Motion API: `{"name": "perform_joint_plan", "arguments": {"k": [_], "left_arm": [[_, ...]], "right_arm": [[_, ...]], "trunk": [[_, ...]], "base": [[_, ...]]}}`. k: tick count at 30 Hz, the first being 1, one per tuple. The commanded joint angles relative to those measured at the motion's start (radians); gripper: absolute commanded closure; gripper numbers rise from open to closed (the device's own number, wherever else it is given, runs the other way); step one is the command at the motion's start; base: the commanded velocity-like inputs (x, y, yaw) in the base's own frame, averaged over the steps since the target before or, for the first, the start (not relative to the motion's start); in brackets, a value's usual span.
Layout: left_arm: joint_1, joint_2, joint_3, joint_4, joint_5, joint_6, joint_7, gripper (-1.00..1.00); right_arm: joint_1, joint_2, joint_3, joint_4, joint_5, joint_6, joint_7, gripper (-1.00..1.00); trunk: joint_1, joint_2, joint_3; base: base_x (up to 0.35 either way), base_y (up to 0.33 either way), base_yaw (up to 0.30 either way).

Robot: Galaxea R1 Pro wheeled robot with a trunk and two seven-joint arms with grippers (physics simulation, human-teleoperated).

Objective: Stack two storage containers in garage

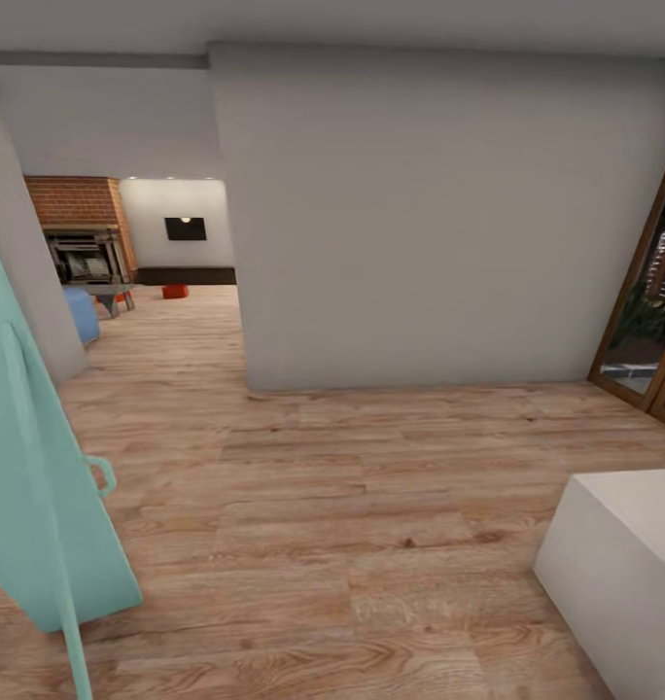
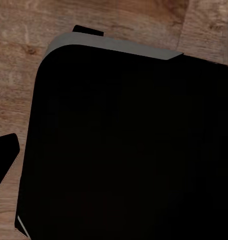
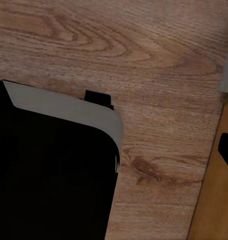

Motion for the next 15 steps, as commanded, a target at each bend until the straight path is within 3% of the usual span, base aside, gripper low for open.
{"name": "perform_joint_plan", "arguments": {"k": [1, 15], "left_arm": [[0.000, 0.000, 0.002, -0.001, 0.004, -0.002, 0.001, -1.00], [0.000, 0.000, 0.003, -0.001, 0.004, -0.005, 0.001, -1.00]], "right_arm": [[-0.001, 0.001, 0.005, 0.003, 0.000, -0.005, -0.004, -1.00], [-0.001, 0.000, 0.007, 0.003, 0.001, -0.007, -0.003, -1.00]], "trunk": [[0.001, 0.000, -0.001], [0.001, 0.000, -0.001]], "base": [[0.324, 0.000, 0.000], [0.324, 0.000, 0.000]]}}
